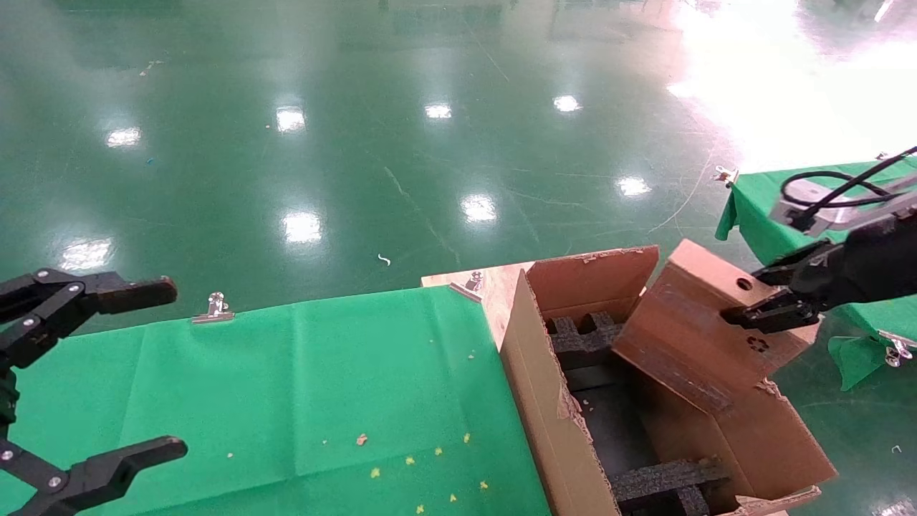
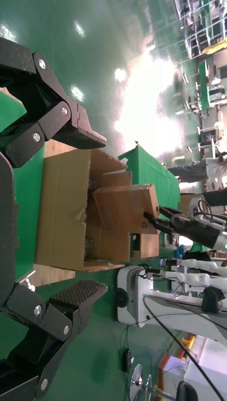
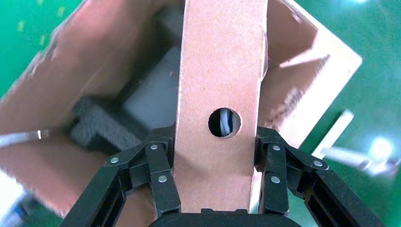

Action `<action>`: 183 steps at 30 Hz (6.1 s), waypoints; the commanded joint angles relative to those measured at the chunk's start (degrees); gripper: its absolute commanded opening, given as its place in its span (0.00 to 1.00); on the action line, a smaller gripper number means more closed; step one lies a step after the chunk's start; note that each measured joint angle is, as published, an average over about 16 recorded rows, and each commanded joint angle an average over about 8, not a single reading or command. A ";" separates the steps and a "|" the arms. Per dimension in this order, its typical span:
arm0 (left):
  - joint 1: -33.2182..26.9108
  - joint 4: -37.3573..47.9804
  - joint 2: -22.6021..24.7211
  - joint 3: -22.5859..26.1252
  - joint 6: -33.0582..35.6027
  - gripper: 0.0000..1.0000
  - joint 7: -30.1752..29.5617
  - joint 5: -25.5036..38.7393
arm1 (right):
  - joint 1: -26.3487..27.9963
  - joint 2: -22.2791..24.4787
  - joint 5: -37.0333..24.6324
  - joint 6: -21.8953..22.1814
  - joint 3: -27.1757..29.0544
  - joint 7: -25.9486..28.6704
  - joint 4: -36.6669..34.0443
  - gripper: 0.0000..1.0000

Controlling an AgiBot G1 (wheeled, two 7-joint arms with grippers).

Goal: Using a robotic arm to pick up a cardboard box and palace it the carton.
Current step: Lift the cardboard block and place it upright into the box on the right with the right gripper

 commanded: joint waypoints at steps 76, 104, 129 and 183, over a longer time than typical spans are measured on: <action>-0.02 0.04 -0.03 0.07 -0.05 1.00 0.05 -0.10 | -6.15 3.56 -18.50 36.66 -12.94 70.46 36.90 0.00; -0.02 0.04 -0.04 0.10 -0.06 1.00 0.06 -0.12 | -10.95 2.41 -23.09 42.35 -16.16 78.23 41.53 0.00; -0.03 0.04 -0.05 0.12 -0.07 1.00 0.07 -0.14 | -20.48 -3.48 -16.48 43.57 -13.44 70.24 31.96 0.00; -0.04 0.07 -0.06 0.16 -0.09 1.00 0.10 -0.21 | -24.67 -6.16 -12.30 41.58 -11.01 63.66 25.22 1.00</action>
